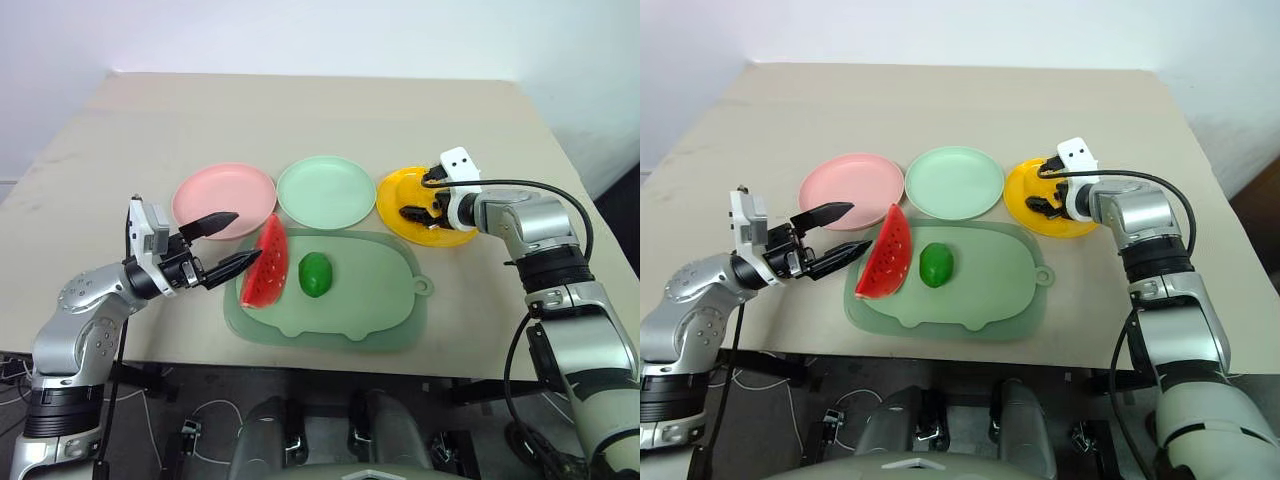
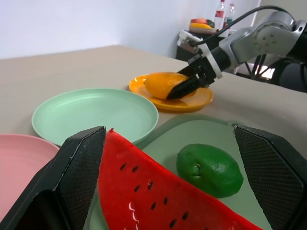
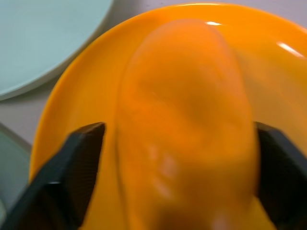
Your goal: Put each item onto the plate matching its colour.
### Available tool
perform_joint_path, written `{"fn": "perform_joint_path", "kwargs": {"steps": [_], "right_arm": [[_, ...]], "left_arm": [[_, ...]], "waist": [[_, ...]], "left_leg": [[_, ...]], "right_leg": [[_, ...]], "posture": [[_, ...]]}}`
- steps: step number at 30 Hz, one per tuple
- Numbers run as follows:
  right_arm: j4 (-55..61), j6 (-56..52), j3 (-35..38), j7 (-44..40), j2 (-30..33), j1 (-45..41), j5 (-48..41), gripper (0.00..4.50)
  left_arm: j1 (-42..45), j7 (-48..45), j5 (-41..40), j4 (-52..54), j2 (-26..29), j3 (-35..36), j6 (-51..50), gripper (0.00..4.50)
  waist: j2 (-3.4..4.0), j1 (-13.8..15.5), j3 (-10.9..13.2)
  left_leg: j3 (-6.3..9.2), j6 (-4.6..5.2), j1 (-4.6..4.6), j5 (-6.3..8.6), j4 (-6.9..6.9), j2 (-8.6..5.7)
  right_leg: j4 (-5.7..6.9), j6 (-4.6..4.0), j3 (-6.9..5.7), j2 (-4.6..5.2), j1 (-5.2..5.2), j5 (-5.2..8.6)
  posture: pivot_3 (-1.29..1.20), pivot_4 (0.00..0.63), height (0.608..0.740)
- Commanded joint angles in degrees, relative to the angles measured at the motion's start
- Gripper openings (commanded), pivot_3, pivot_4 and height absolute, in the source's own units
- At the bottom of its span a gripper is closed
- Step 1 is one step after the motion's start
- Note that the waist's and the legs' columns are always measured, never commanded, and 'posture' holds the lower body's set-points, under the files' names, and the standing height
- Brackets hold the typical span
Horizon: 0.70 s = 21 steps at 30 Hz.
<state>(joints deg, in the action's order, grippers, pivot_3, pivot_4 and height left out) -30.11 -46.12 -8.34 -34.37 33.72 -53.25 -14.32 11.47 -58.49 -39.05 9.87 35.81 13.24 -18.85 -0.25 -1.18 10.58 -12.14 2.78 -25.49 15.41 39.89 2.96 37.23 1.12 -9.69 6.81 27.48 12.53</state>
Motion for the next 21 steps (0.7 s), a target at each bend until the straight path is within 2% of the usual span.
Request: {"fn": "perform_joint_path", "kwargs": {"steps": [1,8,11,16,21], "right_arm": [[7.2,-1.4,2.1,-1.6,2.6,-0.2,0.5,4.47],[23.1,-8.6,5.4,-2.5,7.9,2.5,-0.9,4.47],[32.4,-17.4,9.4,-2.2,7.4,3.1,-5.6,4.47],[47.5,-30.1,12.7,-1.8,1.6,6.7,-15.2,4.47],[52.6,-38.6,14.4,3.0,-7.5,9.4,-18.5,4.47]], "left_arm": [[-0.4,0.1,-1.2,2.2,0.8,1.9,-0.2,4.50],[-0.9,0.0,-1.4,2.6,1.4,2.5,-0.8,4.50],[-1.0,0.0,-1.5,2.6,1.8,3.0,-1.0,4.50],[-1.6,0.0,-1.9,3.2,2.4,3.5,-1.3,4.50],[-2.0,-0.1,-2.1,3.9,2.8,3.6,-2.0,4.50]], "waist": [[0.01,0.0,0.0],[0.02,0.1,0.0],[0.03,-0.1,0.0],[0.03,0.0,0.0],[0.03,0.2,0.0]], "left_leg": [[0.00,0.00,0.00,0.00,0.00,0.00],[0.02,-0.01,-0.02,0.01,-0.01,0.00],[0.02,-0.01,-0.02,0.01,-0.03,0.01],[0.04,-0.03,0.00,0.00,-0.09,0.04],[0.02,-0.04,-0.03,0.00,-0.11,0.03]], "right_leg": [[0.00,0.00,0.00,0.00,0.01,0.00],[-0.01,-0.02,0.01,0.03,0.05,0.01],[-0.01,-0.02,0.01,0.03,0.08,0.01],[-0.03,-0.03,0.02,0.01,0.09,0.01],[-0.05,-0.05,0.02,0.02,0.09,0.00]], "posture": [[0.00,0.150,0.696],[0.00,0.150,0.696],[0.00,0.150,0.696],[0.00,0.150,0.696],[0.00,0.150,0.696]]}}
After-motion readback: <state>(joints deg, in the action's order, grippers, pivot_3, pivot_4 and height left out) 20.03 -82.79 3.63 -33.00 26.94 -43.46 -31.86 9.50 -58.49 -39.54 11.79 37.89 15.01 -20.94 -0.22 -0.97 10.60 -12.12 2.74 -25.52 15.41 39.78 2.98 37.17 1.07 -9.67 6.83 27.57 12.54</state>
